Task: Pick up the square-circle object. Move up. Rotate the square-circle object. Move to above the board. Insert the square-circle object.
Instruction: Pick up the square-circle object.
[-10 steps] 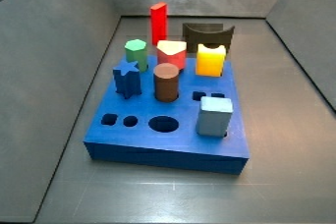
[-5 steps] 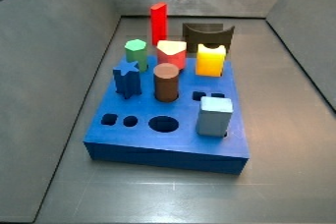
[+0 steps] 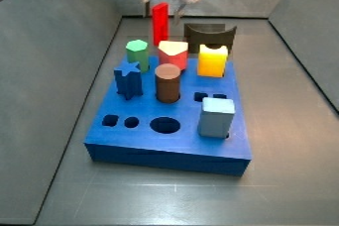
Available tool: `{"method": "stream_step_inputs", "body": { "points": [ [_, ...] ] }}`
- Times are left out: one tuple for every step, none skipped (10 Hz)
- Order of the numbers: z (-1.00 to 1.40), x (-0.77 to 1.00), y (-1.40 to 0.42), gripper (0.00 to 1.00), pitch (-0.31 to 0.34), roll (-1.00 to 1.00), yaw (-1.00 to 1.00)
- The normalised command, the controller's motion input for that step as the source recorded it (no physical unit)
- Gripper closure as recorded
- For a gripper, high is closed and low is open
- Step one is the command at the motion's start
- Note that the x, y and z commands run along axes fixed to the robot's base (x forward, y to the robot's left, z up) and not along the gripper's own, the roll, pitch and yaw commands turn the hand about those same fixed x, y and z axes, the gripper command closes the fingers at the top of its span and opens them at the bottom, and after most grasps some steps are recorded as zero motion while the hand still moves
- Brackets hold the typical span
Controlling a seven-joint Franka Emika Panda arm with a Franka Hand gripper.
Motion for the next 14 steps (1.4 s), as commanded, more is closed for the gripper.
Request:
{"method": "stream_step_inputs", "body": {
  "points": [
    [-0.07, -0.21, 0.0, 0.0, -0.157, -0.05, 0.0],
    [0.0, 0.0, 0.0, 0.0, -0.016, 0.0, 0.0],
    [0.03, -0.35, -0.05, 0.0, -0.177, 0.0, 0.0],
    [0.0, -0.19, -0.13, 0.0, -0.131, 0.04, 0.0],
    [0.0, -0.12, -0.11, 0.0, -0.091, 0.01, 0.0],
    [0.0, -0.22, -0.13, 0.0, -0.146, 0.01, 0.0],
    [0.0, 0.0, -0.02, 0.0, -0.004, 0.0, 0.0],
    [0.0, 0.0, 0.0, 1.0, 0.0, 0.0, 0.0],
    [0.0, 0.0, 0.0, 1.0, 0.0, 0.0, 0.0],
    [0.0, 0.0, 0.0, 1.0, 0.0, 0.0, 0.0],
    [0.0, 0.0, 0.0, 1.0, 0.0, 0.0, 0.0],
    [0.0, 0.0, 0.0, 1.0, 0.0, 0.0, 0.0],
    [0.0, 0.0, 0.0, 1.0, 0.0, 0.0, 0.0],
    [0.0, 0.0, 0.0, 1.0, 0.0, 0.0, 0.0]
  ]
}}
